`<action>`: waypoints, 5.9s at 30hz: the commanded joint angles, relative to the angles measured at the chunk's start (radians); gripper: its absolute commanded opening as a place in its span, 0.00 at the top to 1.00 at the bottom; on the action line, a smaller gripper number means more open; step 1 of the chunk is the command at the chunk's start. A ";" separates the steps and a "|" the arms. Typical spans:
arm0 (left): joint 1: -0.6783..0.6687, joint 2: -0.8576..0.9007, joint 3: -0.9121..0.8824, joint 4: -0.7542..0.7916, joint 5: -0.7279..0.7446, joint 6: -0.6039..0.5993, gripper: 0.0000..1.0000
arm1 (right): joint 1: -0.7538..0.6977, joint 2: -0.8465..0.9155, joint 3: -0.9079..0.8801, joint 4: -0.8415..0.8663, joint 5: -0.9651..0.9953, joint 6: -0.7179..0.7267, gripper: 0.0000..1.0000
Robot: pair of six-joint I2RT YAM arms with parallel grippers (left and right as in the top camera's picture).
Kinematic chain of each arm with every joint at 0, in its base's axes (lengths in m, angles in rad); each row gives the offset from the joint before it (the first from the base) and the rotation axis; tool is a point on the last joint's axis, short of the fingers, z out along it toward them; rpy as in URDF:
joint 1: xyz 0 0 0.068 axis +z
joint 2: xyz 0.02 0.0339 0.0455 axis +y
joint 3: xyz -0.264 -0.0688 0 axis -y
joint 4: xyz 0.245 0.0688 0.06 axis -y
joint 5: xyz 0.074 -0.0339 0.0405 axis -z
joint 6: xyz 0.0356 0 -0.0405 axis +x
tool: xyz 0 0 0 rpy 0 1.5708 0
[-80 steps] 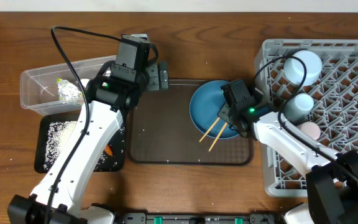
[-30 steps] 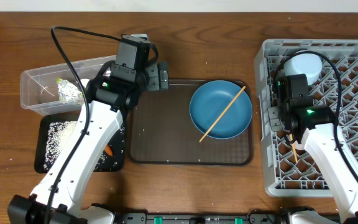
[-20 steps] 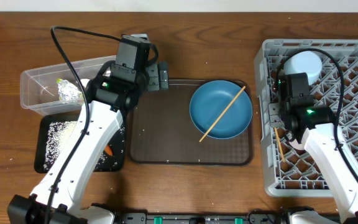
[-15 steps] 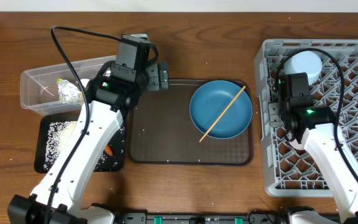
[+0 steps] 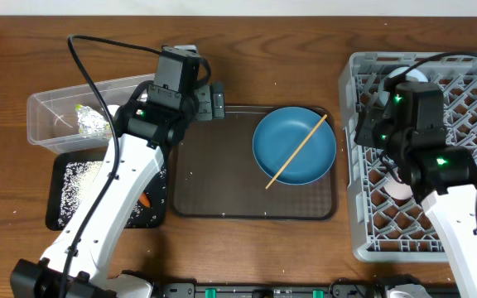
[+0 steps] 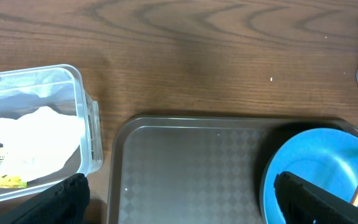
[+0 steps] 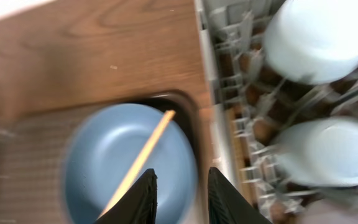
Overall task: Sort waste into correct bins and load items into the dishwasher rack
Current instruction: 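Carry the chopstick into the rack and release it, then move the right gripper back to the second chopstick and grasp it, then carry the second chopstick into the rack and release it, then move the right gripper to the blue plate and grasp its rim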
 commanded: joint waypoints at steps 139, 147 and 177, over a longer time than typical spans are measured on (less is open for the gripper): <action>0.003 0.006 0.005 -0.003 -0.013 0.010 0.02 | 0.327 0.146 -0.053 0.080 -0.127 -0.261 0.51; 0.003 0.006 0.005 -0.003 -0.012 0.010 0.02 | 0.399 0.314 -0.053 0.142 -0.128 -0.263 0.50; 0.003 0.006 0.005 -0.003 -0.012 0.010 0.02 | 0.536 0.516 -0.039 0.313 0.018 -0.184 0.99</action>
